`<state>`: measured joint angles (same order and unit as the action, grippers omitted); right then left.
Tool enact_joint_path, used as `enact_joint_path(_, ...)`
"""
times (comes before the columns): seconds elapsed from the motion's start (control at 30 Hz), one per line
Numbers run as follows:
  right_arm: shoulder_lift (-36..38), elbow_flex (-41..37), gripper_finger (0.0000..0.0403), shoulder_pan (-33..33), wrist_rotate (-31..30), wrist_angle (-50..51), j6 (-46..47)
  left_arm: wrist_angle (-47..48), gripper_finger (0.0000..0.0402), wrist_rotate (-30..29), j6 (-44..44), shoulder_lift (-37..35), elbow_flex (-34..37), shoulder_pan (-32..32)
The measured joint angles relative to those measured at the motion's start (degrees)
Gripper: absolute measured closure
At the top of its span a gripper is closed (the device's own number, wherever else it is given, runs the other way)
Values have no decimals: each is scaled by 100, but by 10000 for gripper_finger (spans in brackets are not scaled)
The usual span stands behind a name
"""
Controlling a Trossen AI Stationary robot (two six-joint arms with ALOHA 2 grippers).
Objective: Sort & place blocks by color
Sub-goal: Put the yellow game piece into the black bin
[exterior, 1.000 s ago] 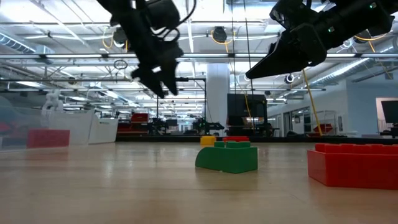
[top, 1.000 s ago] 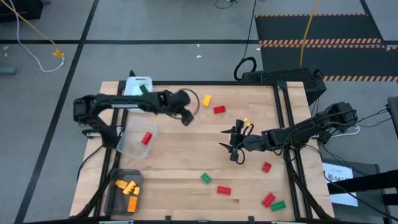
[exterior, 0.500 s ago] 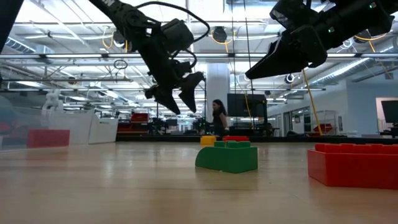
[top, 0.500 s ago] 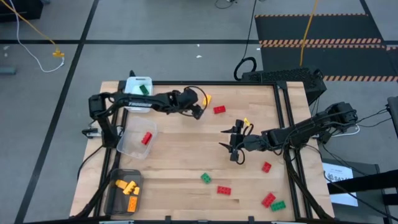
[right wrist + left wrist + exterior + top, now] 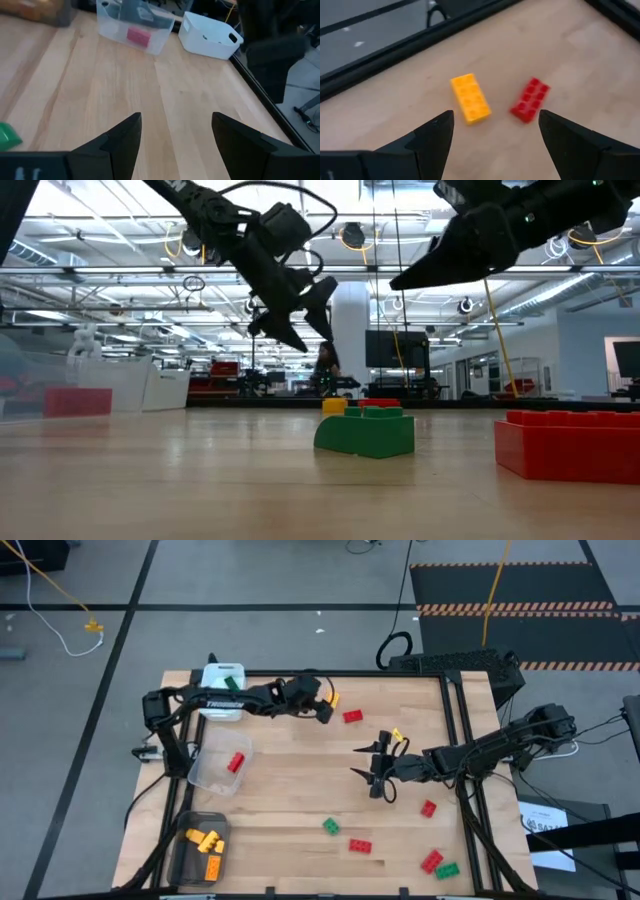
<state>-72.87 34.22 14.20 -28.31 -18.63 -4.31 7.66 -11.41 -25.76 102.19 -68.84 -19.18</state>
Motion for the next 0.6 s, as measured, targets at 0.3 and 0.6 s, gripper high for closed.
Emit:
enact_joint_path(0.3, 215, 0, 167, -107, -18, 168, -90, 1904, 108, -513, 580, -4, -1790, 152)
enact_joint_path(0.6, 828, -5, 167, -105, -19, 354, -96, 3589, 108, 114, 297, 731, -3355, -441)
